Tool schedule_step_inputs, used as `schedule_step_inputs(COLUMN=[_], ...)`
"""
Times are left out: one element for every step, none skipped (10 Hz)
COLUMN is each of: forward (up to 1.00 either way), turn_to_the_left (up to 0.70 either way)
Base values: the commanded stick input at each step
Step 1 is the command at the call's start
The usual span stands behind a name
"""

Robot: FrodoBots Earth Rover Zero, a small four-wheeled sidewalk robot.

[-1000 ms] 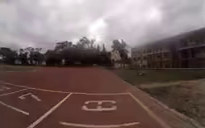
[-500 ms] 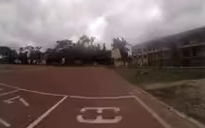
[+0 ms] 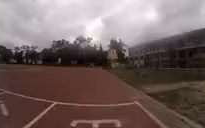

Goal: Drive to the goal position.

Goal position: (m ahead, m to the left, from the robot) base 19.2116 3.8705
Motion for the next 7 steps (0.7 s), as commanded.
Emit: schedule_step_inputs(forward=[0.70,0.70,0.70,0.70,0.70,0.70,0.70], turn_to_the_left=[-0.13,-0.07,-0.01,0.00,0.00,0.00,0.00])
